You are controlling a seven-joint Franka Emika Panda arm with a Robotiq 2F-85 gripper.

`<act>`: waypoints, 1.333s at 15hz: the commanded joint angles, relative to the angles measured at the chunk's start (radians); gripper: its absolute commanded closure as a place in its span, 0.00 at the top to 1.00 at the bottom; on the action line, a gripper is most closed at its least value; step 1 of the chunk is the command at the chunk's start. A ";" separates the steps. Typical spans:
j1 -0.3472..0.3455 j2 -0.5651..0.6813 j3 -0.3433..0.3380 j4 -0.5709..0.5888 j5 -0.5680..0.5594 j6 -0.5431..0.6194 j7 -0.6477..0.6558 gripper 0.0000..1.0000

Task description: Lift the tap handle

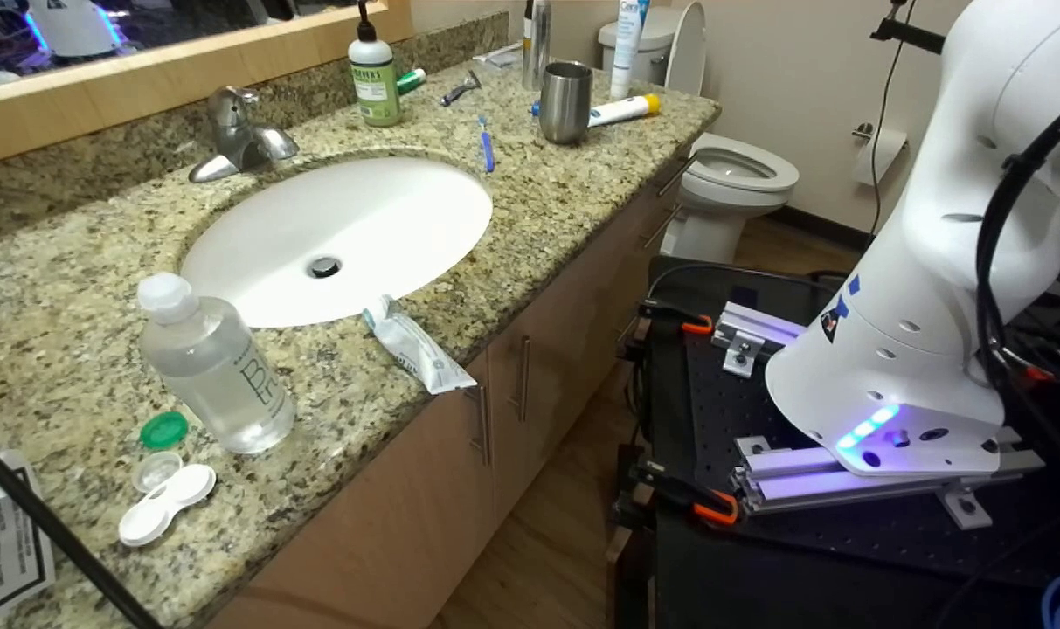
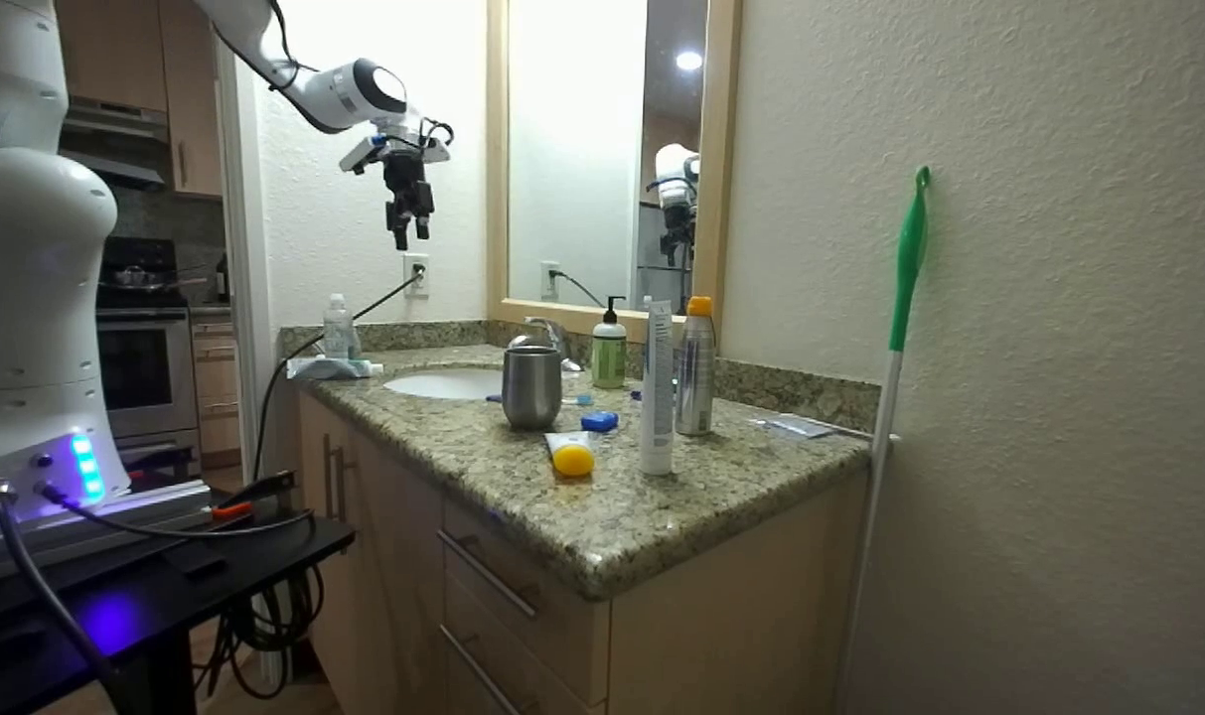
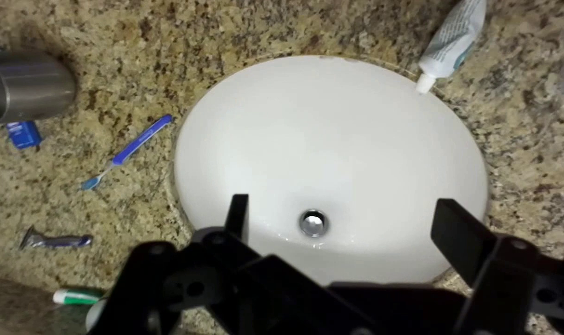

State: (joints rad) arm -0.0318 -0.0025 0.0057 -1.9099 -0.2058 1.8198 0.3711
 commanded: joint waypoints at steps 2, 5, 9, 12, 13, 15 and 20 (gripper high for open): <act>-0.002 0.041 -0.029 0.059 0.054 -0.024 -0.032 1.00; -0.023 0.088 -0.045 0.117 0.124 -0.069 -0.210 1.00; -0.074 0.270 -0.115 0.246 0.205 -0.025 -0.197 1.00; -0.073 0.399 -0.152 0.308 0.164 0.157 -0.049 1.00; -0.063 0.438 -0.164 0.331 0.140 0.214 -0.001 1.00; -0.022 0.516 -0.185 0.369 0.087 0.299 0.137 1.00; -0.018 0.519 -0.180 0.355 0.100 0.301 0.129 1.00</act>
State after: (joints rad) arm -0.0573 0.5153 -0.1648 -1.5573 -0.1122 2.1232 0.5048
